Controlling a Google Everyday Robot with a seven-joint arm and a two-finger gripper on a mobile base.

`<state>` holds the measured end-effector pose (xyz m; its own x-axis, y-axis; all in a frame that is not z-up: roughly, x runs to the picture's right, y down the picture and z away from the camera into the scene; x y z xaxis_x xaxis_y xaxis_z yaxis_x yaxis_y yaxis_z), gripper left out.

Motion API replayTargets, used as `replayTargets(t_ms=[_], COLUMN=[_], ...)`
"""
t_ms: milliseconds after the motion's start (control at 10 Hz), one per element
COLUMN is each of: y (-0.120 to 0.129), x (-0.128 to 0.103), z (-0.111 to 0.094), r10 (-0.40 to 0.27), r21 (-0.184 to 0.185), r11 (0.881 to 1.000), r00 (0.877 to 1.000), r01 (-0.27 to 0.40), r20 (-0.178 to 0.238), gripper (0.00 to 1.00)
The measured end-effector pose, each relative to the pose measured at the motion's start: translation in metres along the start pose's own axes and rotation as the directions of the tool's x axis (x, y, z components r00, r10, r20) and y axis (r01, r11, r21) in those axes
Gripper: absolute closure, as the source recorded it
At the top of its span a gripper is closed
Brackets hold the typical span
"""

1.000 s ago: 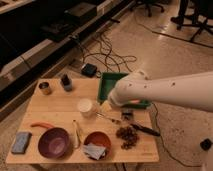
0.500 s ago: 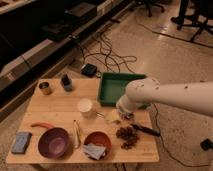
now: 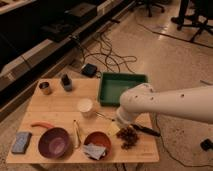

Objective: Place grapes in purple bowl

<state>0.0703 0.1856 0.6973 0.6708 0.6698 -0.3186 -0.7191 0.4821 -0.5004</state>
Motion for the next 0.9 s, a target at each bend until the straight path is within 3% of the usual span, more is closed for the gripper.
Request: replayTargets(t_ms=[400, 900], y=[-0.013, -0.037], x=[0.037, 0.057], z=[0.013, 0.020], r10=[0.079, 0.156], r21=[0.016, 0.057], r11=[0.997, 0.986], r00=[0.997, 0.988], r01=[-0.078, -0.156], r20=[-0.022, 0.004], gripper=[0.20, 0.20])
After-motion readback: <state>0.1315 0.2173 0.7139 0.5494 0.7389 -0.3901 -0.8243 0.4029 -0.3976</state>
